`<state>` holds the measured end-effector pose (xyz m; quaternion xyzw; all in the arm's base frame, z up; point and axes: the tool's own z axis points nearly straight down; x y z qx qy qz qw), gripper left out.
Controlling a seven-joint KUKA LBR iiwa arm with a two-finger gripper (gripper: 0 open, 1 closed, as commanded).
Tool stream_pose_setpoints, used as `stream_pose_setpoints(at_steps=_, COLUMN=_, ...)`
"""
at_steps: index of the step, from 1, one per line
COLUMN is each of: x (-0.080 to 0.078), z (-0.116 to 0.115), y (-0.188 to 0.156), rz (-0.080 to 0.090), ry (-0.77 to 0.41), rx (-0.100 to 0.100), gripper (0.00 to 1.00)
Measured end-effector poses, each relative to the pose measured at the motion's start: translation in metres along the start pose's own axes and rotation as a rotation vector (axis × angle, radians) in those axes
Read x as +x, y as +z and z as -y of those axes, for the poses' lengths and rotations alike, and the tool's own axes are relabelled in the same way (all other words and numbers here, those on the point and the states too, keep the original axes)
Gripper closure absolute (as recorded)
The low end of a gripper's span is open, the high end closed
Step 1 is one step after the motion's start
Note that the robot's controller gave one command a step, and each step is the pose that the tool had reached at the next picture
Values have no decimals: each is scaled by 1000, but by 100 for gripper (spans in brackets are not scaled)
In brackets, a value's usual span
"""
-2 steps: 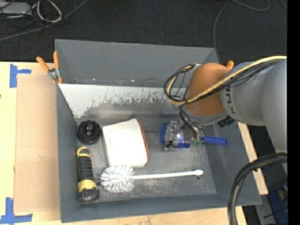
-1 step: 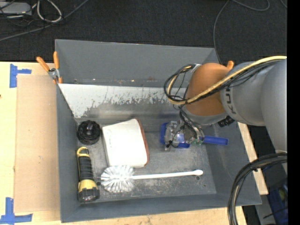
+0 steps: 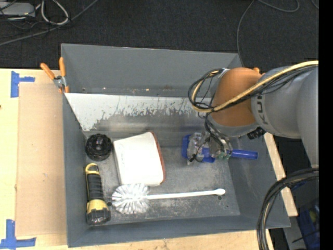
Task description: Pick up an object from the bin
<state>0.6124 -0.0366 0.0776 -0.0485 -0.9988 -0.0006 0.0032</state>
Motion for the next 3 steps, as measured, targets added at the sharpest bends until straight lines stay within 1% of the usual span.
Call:
stream_pose_setpoints(at_steps=1, x=5, z=-5, y=-60, rz=-6, ry=17, rx=-1, gripper=100)
stream_pose_setpoints(at_steps=2, x=-2, z=-7, y=-116, rz=-8, ry=-2, rx=0, gripper=100)
stream_pose_setpoints(at_steps=3, x=-4, z=8, y=-140, rz=-6, ry=-10, rx=-1, gripper=100)
